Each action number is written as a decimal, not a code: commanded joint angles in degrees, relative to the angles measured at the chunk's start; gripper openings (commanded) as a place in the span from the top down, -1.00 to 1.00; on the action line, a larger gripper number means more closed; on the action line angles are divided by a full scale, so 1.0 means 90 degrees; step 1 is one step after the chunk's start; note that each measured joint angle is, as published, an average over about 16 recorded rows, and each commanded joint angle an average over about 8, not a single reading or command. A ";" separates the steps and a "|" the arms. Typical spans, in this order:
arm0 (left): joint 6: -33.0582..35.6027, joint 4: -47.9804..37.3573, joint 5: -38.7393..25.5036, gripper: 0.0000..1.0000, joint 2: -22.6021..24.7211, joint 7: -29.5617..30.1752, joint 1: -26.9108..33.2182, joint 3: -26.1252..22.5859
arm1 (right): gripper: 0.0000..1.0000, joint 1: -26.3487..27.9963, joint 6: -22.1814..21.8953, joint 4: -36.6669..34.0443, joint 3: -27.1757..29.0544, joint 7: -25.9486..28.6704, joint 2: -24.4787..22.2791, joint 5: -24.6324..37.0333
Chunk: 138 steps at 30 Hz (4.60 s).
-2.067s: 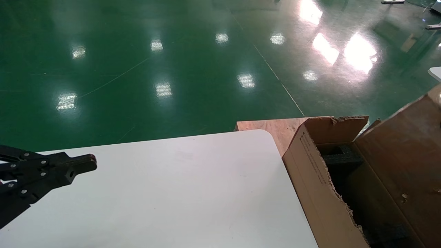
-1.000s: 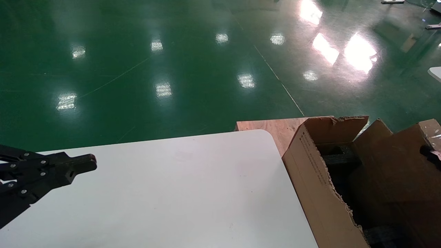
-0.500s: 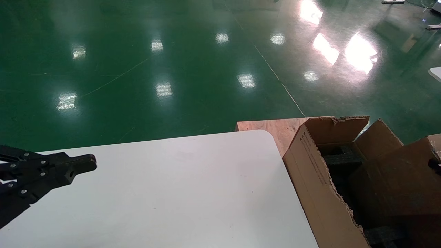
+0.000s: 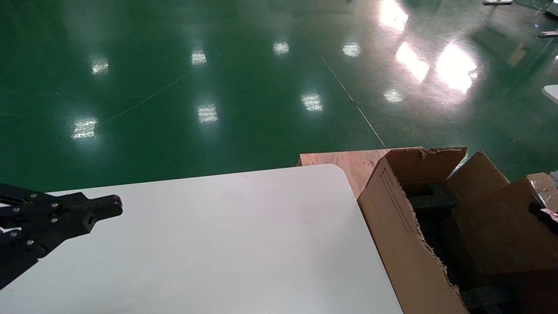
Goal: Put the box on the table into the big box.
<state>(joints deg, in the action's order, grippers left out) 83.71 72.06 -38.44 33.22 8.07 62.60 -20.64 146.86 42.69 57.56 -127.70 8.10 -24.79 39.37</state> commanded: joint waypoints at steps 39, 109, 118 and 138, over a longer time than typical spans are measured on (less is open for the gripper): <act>-0.0001 0.0000 0.0001 1.00 -0.0001 -0.0001 0.0001 -0.0002 | 1.00 0.1863 -0.0287 -0.0889 -0.2802 0.0036 0.0626 -0.0147; -0.0003 -0.0002 0.0004 -1.00 -0.0002 -0.0003 0.0000 -0.0004 | -1.00 0.1649 -0.0890 0.0581 -0.3033 -0.0476 0.1320 -0.0479; -0.0003 -0.0002 0.0004 -1.00 -0.0002 -0.0003 0.0000 -0.0004 | -1.00 0.1542 -0.1181 0.1910 -0.2529 -0.0623 0.1578 -0.0397; -0.0004 -0.0004 0.0006 -1.00 -0.0003 -0.0004 -0.0001 -0.0003 | -1.00 0.1422 -0.0993 0.2349 -0.2493 -0.1161 0.2513 -0.0894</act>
<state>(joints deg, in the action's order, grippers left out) 83.67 72.02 -38.39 33.18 8.04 62.59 -20.67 158.13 34.54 78.75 -148.10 -2.30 -1.30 31.37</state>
